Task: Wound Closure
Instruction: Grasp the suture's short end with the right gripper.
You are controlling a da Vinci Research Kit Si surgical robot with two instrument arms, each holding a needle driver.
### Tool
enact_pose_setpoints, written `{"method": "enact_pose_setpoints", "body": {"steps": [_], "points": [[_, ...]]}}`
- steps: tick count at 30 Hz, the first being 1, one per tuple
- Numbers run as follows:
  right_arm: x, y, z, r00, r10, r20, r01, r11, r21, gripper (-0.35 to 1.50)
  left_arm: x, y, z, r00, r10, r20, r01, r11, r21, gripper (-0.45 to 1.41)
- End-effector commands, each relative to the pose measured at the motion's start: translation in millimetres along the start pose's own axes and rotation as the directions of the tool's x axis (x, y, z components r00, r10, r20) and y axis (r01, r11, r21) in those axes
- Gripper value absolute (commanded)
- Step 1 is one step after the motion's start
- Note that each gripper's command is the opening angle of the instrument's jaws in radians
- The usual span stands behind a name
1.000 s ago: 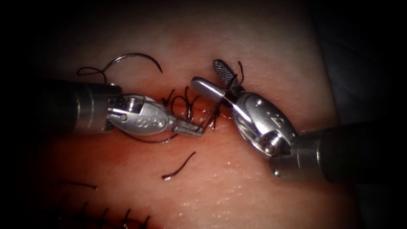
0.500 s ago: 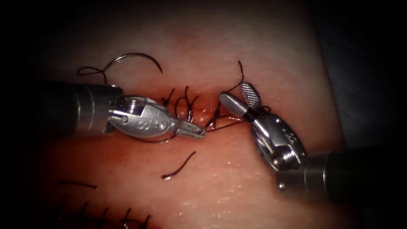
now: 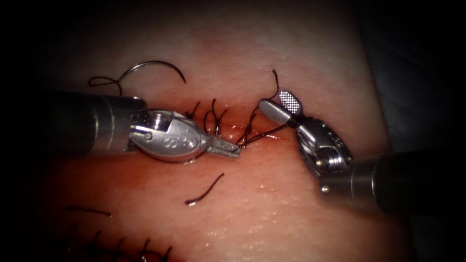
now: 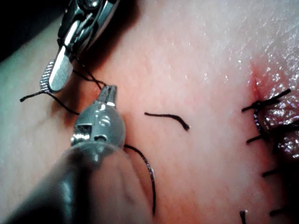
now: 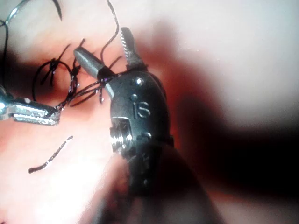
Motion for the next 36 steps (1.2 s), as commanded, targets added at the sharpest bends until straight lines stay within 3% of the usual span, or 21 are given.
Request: {"method": "enact_pose_setpoints", "body": {"steps": [1, 10, 20, 22, 23, 24, 25, 30, 36], "points": [[-0.9, 0.1, 1.2, 1.0, 0.01, 0.011, -0.01, 1.0, 0.005, 0.91, -0.4, -0.2, 0.7, 1.0, 0.002, 0.0, -0.002, 1.0, 0.0, -0.45], [-0.9, -0.1, 2.7, 1.0, 0.021, 0.011, -0.021, 1.0, 0.006, 0.89, -0.9, 0.2, 0.8, 1.0, 0.008, 0.0, -0.008, 1.0, -0.001, -0.45], [-0.5, -0.6, 2.4, 1.0, 0.029, -0.011, -0.029, 1.0, 0.011, 0.73, -1.1, 0.3, 1.0, 1.0, 0.01, 0.001, -0.01, 1.0, -0.001, -0.45], [-0.5, -0.6, 2.4, 0.999, 0.029, -0.012, -0.029, 1.0, 0.01, 0.54, -1.1, 0.4, 1.0, 1.0, 0.011, 0.001, -0.011, 1.0, -0.001, -0.45], [-0.6, -0.6, 2.3, 0.999, 0.029, -0.015, -0.029, 1.0, 0.012, 0.29, -1.1, 0.5, 1.0, 1.0, 0.011, 0.002, -0.011, 1.0, -0.001, -0.45], [-0.6, -0.6, 2.3, 1.0, 0.029, -0.014, -0.028, 1.0, 0.009, -0.26, -1.1, 0.5, 1.1, 1.0, 0.012, 0.002, -0.012, 1.0, -0.001, -0.45], [-0.7, -0.6, 2.2, 1.0, 0.026, -0.006, -0.026, 1.0, 0.001, -0.35, -1.1, 0.6, 1.1, 1.0, 0.013, 0.003, -0.013, 1.0, -0.001, -0.45], [-1.0, -0.7, 1.6, 1.0, 0.024, -0.011, -0.024, 0.999, -0.049, -0.35, -1.3, 0.6, 0.7, 1.0, 0.007, -0.002, -0.007, 1.0, -0.004, -0.45], [-1.1, -1.2, 0.8, 1.0, 0.025, -0.016, -0.026, 0.999, -0.039, -0.35, -2.3, -1.4, -1.2, 1.0, -0.026, 0.004, 0.026, 1.0, 0.003, -0.45]]}}
